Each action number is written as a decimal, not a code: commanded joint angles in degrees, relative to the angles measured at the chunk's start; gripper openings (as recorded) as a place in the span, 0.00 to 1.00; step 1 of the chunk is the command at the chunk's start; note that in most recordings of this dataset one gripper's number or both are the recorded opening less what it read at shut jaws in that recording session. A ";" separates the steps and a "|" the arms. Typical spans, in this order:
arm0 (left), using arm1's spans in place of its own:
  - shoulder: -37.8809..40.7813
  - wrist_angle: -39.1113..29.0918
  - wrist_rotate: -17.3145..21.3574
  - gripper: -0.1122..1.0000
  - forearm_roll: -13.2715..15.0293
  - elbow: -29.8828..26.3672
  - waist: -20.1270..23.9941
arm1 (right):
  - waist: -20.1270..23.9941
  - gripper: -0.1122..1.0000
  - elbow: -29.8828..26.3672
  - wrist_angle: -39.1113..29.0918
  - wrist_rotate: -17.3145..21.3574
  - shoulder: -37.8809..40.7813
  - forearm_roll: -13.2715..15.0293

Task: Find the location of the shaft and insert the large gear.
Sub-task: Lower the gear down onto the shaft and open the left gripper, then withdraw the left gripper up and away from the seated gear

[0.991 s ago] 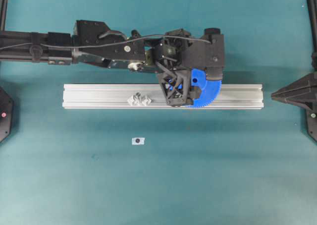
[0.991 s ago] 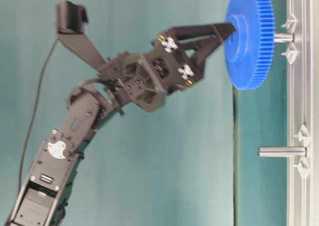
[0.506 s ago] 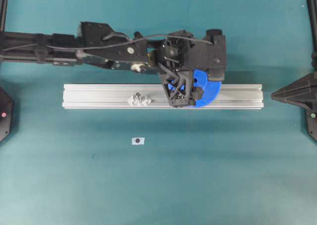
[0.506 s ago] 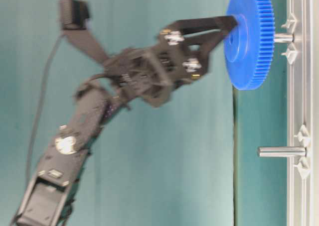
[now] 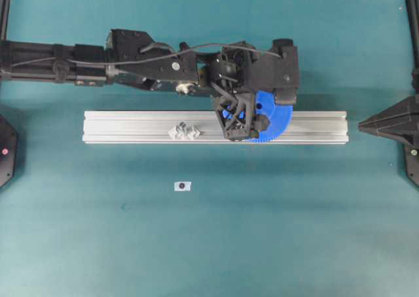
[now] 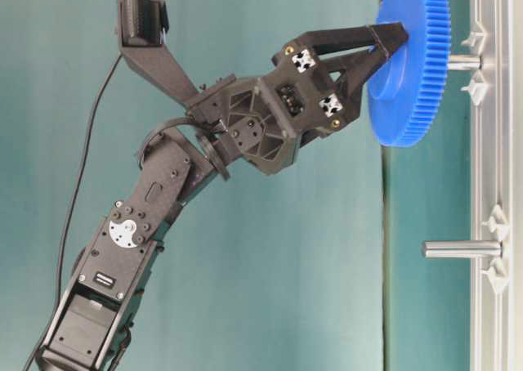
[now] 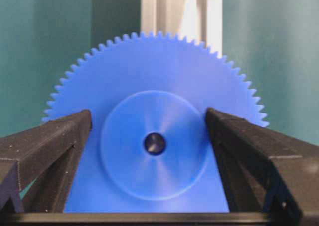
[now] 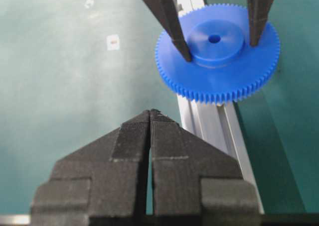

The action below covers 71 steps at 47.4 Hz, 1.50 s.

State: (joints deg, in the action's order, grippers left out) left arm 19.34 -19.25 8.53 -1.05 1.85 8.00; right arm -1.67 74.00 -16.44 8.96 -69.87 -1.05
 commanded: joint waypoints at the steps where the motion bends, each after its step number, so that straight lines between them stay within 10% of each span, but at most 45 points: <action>1: -3.43 0.00 0.09 0.94 -0.18 -0.53 0.53 | -0.09 0.10 -0.70 0.53 0.44 0.44 0.09; 48: -6.59 0.00 -2.99 0.94 -0.18 -1.41 0.70 | -0.09 0.10 -0.70 0.62 0.44 0.44 0.09; 71: -19.78 1.76 -6.42 0.94 -0.18 9.58 -3.52 | -0.18 0.10 -0.53 0.53 0.44 0.44 0.09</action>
State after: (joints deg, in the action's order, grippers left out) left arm 3.78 -18.19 2.20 -1.05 10.55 4.31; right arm -1.76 74.00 -16.44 8.96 -69.87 -1.05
